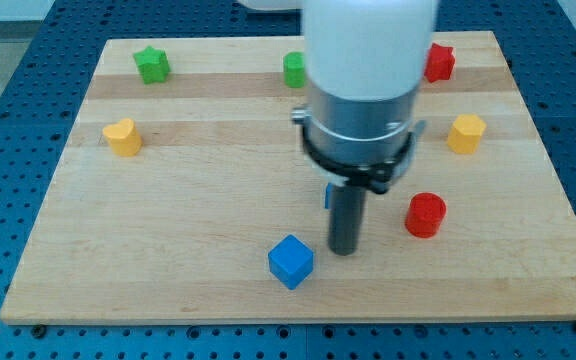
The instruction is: Place the red circle above the blue triangle
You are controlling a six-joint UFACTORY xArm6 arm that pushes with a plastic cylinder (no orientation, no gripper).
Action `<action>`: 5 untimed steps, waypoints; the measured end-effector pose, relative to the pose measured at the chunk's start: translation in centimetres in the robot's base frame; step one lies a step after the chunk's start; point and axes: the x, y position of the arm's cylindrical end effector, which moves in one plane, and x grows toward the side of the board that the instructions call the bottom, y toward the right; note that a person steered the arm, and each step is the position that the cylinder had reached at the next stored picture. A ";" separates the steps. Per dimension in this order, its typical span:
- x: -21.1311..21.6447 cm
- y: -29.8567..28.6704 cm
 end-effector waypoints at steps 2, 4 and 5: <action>0.0 6.2; 0.0 3.9; 0.0 4.0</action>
